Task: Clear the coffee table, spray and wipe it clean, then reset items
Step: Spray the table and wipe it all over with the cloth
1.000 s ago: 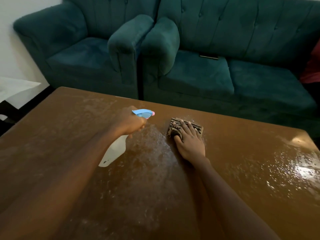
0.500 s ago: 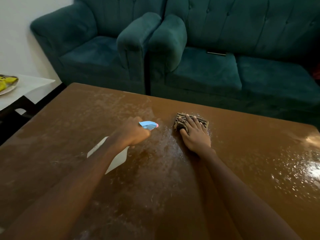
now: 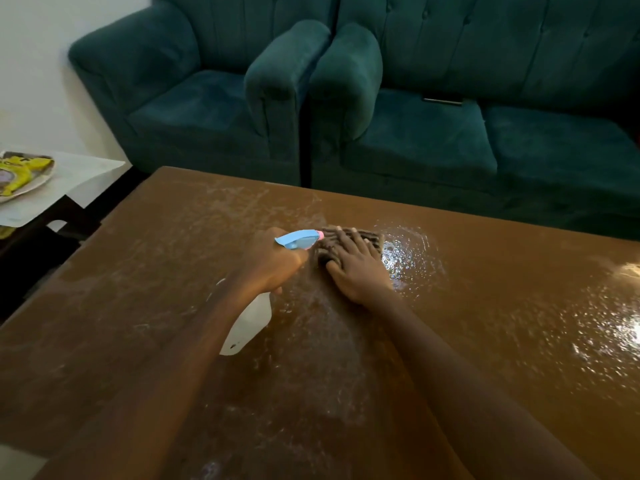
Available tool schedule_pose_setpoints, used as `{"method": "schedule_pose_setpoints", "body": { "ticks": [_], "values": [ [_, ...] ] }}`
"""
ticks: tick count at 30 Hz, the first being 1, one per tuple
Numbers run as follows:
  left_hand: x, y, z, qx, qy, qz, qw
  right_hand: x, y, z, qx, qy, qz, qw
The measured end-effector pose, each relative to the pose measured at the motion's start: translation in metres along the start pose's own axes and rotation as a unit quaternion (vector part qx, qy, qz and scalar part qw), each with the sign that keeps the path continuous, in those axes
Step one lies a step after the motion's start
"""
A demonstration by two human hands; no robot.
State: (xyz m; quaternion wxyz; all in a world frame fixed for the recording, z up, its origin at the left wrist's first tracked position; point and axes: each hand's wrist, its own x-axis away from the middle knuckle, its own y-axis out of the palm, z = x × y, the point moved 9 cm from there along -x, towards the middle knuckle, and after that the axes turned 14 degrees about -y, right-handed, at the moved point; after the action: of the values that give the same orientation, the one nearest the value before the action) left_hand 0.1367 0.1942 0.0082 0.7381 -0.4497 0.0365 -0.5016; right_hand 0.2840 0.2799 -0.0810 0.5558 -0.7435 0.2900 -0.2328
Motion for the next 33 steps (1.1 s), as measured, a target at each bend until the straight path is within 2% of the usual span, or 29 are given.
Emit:
{"method": "schedule_pose_setpoints", "body": {
  "ticks": [3, 5, 9, 12, 14, 16, 19, 22, 24, 30, 33],
  "values": [
    [-0.003, -0.004, -0.003, 0.039, -0.015, -0.019, 0.999, 0.041, 0.000, -0.023, 0.008, -0.071, -0.006, 0.997],
    [-0.004, -0.007, -0.004, 0.065, -0.021, -0.029, 0.997, 0.073, -0.002, -0.019, -0.004, -0.072, -0.007, 0.997],
    [-0.002, -0.011, -0.007, 0.082, -0.030, -0.040, 0.995, 0.096, -0.012, 0.024, -0.002, 0.023, 0.012, 1.000],
    [0.003, -0.014, -0.006, 0.083, -0.023, -0.031, 0.996, 0.064, -0.019, 0.057, -0.005, 0.120, 0.026, 0.992],
    [0.004, -0.015, -0.008, 0.100, -0.027, -0.030, 0.994, 0.030, -0.017, 0.055, -0.010, 0.143, 0.024, 0.989],
    [0.007, -0.016, -0.009, 0.093, -0.026, -0.021, 0.995, -0.002, -0.010, 0.032, -0.016, 0.115, 0.021, 0.993],
    [0.009, -0.022, -0.008, 0.098, -0.005, -0.001, 0.995, -0.020, -0.001, -0.016, -0.002, 0.011, 0.000, 1.000],
    [0.008, -0.023, -0.010, 0.103, -0.006, -0.012, 0.995, 0.011, 0.005, -0.040, 0.008, -0.068, -0.020, 0.997],
    [0.005, -0.021, -0.011, 0.108, -0.001, -0.023, 0.994, 0.042, 0.005, -0.037, -0.001, -0.077, -0.014, 0.997],
    [0.008, -0.008, -0.001, 0.051, 0.026, -0.077, 0.995, 0.103, -0.007, 0.016, -0.011, 0.095, 0.047, 0.994],
    [0.012, -0.002, 0.000, 0.008, 0.047, -0.086, 0.995, 0.110, -0.006, 0.015, -0.020, 0.104, 0.042, 0.993]
  ]
}}
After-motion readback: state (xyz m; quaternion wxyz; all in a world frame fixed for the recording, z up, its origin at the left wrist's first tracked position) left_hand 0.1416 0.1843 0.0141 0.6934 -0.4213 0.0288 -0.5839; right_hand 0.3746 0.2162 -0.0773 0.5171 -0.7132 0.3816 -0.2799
